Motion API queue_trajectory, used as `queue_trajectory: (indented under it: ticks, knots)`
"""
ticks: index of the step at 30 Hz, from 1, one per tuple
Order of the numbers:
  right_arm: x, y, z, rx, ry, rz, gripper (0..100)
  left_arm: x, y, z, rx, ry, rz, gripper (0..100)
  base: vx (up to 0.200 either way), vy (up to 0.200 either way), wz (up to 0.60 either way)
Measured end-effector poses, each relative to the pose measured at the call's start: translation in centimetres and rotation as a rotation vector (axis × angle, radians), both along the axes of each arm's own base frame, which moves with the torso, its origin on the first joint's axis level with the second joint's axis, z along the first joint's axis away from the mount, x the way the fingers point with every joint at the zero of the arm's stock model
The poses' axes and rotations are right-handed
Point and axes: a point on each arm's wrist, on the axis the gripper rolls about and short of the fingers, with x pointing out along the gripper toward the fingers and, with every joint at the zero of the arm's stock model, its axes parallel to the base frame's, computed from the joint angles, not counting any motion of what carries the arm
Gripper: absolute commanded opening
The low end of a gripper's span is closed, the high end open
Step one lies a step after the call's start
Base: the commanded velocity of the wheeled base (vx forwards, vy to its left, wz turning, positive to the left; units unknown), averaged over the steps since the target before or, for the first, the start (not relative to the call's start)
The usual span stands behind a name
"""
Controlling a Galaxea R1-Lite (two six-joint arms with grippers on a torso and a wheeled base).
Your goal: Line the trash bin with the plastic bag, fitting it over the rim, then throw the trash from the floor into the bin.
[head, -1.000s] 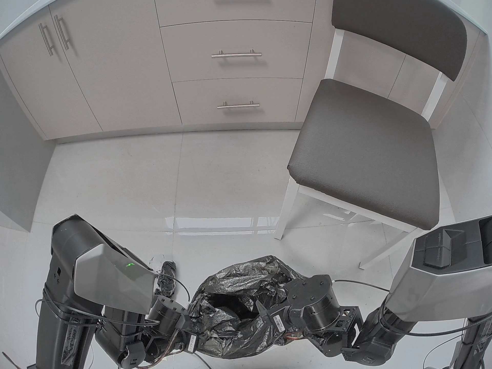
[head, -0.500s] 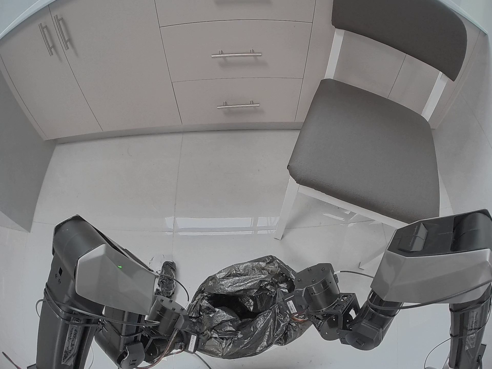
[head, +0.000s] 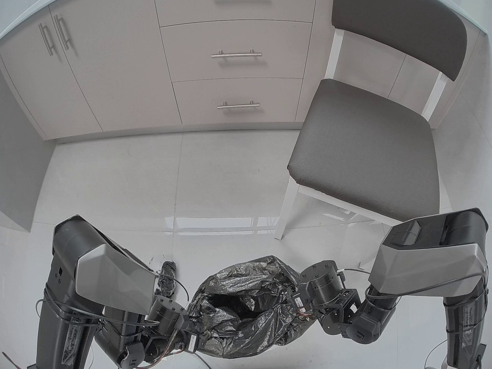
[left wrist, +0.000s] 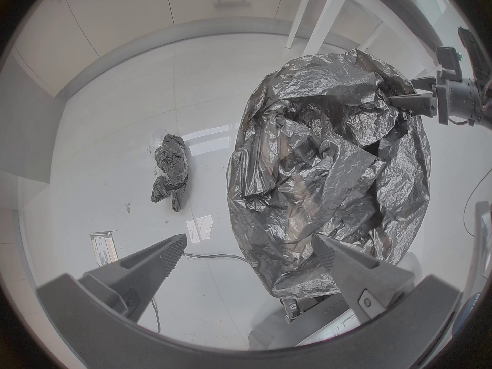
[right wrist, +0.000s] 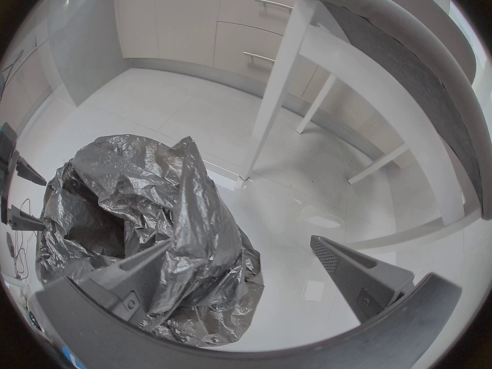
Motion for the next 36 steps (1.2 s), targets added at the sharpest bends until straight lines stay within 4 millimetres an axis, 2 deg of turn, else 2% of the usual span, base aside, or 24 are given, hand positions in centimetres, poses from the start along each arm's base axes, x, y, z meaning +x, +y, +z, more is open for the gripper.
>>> queue_trajectory:
  ticks: [6,11,17,23,30,36]
  knots:
    - [-0.3,0.7,0.3,-0.068,0.002,0.065,100,0.0,0.0,0.0,-0.001,0.001,0.001,100,0.000,0.000,0.00]
    - [-1.6,1.9,0.4,-0.139,0.068,0.126,100,0.0,0.0,0.0,-0.006,0.002,0.008,100,0.000,0.000,0.00]
    - [-3.1,4.0,1.2,-0.113,0.040,0.196,100,0.1,-0.1,0.1,-0.029,-0.021,0.015,100,0.000,0.000,0.00]
    - [-3.4,4.5,2.3,-0.087,0.013,0.211,100,0.1,0.0,0.0,-0.031,-0.022,0.016,100,0.000,0.000,0.00]
    - [-4.1,4.6,1.7,-0.089,0.032,0.221,100,0.0,0.0,0.0,-0.034,-0.016,0.012,100,0.000,0.000,0.00]
    - [-4.2,5.7,1.0,-0.056,0.033,0.217,100,0.0,0.0,0.0,-0.035,-0.014,0.011,100,0.000,0.000,0.00]
